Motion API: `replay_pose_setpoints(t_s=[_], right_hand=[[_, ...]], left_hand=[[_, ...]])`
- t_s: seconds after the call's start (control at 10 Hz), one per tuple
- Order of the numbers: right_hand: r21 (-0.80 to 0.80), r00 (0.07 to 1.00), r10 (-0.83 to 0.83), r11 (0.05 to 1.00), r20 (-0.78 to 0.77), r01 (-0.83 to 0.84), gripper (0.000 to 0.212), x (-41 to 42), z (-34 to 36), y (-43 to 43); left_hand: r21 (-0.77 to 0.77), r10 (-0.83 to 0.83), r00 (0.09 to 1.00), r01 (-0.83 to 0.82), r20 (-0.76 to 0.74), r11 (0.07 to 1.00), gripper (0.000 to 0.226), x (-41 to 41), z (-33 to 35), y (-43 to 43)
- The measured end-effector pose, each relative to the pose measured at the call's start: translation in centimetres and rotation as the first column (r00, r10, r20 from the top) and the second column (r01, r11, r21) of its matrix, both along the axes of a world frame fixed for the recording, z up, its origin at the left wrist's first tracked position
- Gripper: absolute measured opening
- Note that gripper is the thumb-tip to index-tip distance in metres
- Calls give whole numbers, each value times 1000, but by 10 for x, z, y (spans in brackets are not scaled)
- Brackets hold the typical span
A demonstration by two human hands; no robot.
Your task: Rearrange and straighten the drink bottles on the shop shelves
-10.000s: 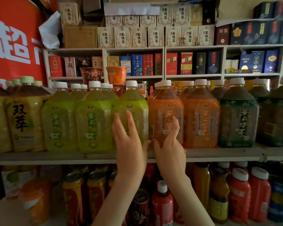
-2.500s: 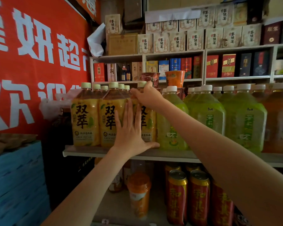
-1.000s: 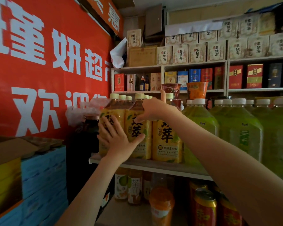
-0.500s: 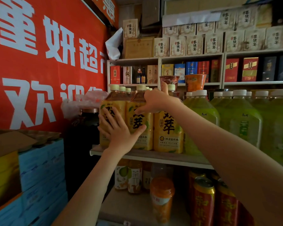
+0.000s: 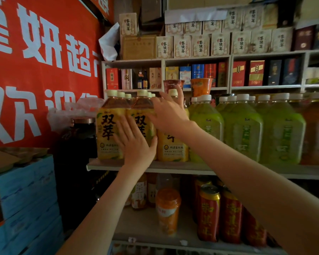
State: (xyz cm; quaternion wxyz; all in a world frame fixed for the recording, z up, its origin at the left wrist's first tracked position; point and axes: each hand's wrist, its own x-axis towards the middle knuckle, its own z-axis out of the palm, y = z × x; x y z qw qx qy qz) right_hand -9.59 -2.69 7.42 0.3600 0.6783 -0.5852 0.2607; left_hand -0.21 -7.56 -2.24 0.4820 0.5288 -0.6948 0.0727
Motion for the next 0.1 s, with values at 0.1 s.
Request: replay_pose_setpoints(t_s=[0.1], right_hand=[[-37,999,34,999,-10,-34,31,-7,-11,14]], left_hand=[[-282,-129,992,125,4,951,72,-12,-3,13]])
